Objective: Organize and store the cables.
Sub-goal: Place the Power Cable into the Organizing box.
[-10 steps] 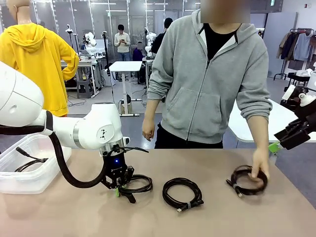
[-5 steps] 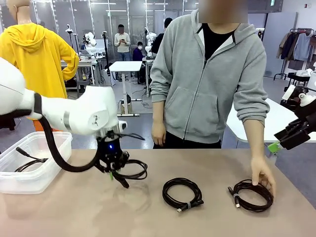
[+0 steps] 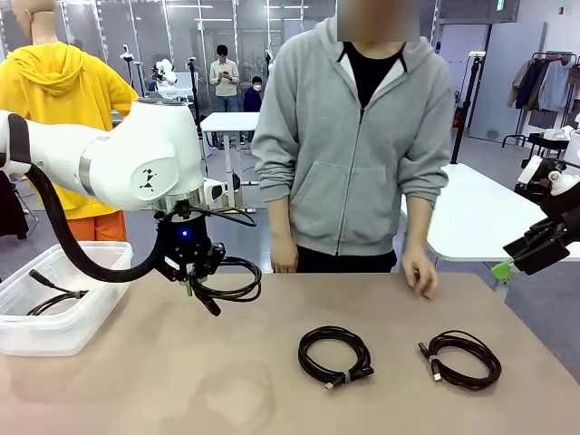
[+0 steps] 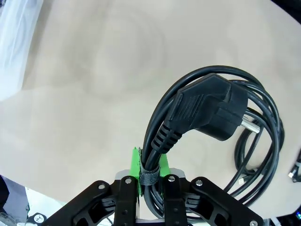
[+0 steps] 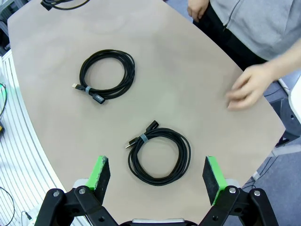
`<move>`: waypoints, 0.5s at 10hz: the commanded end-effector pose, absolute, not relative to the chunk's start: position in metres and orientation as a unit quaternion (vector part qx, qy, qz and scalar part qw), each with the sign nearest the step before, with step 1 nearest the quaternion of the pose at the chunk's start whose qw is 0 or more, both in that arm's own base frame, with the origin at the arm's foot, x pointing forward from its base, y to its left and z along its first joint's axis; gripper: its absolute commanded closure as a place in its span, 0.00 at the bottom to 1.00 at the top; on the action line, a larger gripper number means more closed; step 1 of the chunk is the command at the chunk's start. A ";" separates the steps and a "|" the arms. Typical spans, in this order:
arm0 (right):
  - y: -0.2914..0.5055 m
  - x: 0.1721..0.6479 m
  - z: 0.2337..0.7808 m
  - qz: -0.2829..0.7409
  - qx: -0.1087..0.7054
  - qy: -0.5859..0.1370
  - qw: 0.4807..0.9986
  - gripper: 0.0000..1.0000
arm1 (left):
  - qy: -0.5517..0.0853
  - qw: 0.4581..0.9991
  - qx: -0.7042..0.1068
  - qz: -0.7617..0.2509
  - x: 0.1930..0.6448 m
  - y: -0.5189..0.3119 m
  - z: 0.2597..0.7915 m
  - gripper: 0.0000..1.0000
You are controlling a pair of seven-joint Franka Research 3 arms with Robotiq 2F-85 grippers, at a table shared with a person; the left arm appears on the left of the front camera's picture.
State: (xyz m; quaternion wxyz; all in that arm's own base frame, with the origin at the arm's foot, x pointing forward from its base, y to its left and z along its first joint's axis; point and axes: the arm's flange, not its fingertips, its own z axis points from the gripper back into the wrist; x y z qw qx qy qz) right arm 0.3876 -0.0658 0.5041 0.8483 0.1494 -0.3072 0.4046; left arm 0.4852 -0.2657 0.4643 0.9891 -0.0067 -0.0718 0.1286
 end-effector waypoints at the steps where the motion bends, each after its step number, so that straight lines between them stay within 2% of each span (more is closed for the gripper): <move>1: -0.064 0.389 0.507 0.394 0.156 -0.303 0.854 0.00 | -0.062 0.987 -0.008 0.147 0.492 -0.264 0.456 1.00; 3: -0.064 0.389 0.507 0.394 0.156 -0.303 0.854 0.00 | -0.062 0.987 -0.008 0.147 0.492 -0.264 0.456 1.00; 4: -0.064 0.389 0.507 0.394 0.156 -0.303 0.854 0.00 | -0.063 0.989 -0.003 0.137 0.489 -0.262 0.454 0.83; 5: -0.064 0.389 0.507 0.394 0.156 -0.303 0.854 0.00 | -0.025 0.998 0.021 0.059 0.494 -0.247 0.456 0.83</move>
